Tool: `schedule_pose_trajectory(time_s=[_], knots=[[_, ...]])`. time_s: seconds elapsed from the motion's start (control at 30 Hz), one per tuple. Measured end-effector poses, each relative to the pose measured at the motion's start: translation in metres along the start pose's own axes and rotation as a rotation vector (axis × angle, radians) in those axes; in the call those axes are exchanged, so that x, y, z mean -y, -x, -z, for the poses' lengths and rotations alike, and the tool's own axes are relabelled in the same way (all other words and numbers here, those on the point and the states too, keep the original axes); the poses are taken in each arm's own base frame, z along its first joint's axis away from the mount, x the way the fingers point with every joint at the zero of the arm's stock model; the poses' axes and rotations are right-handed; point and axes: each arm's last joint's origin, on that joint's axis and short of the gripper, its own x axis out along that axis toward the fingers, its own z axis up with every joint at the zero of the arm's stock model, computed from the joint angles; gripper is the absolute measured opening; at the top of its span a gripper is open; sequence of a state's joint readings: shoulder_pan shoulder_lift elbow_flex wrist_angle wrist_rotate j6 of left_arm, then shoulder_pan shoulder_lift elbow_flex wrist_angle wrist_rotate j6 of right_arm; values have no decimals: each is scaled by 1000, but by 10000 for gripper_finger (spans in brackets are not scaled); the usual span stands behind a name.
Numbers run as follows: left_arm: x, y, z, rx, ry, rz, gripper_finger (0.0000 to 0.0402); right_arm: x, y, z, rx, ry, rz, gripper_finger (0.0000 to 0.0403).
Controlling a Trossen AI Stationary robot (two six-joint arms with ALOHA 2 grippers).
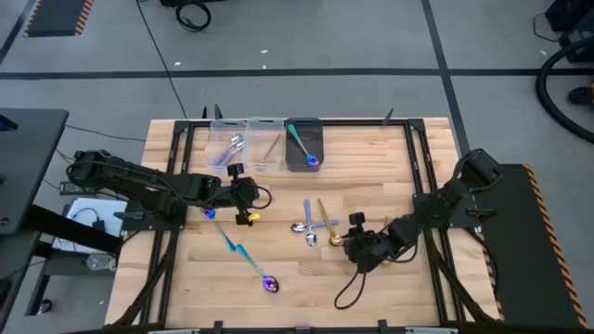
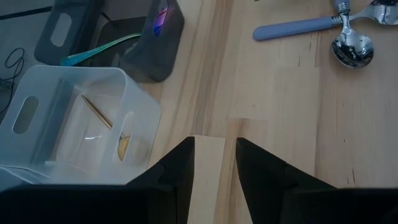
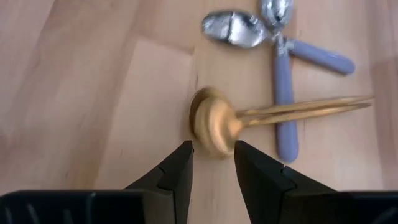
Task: Sort silverware by color (type)
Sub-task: Put the gold spoon into the right transparent bin
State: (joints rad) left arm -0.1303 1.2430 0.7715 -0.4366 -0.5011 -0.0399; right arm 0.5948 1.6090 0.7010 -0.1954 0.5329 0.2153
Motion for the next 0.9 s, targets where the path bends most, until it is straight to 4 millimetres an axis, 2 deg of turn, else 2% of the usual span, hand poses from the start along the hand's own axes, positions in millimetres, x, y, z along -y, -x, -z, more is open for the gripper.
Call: schedule_pose_trajectory(time_s=[0.3,0.6,0.9], knots=[[0,0,-1,6,1,0,126,-8,-2,4,8,52,76,128],[0,0,-1,11,6,0,126,-14,-19,8,-13,152,97,127],[0,0,-1,13,5,0,126,-14,-20,5,17,193,117,107]])
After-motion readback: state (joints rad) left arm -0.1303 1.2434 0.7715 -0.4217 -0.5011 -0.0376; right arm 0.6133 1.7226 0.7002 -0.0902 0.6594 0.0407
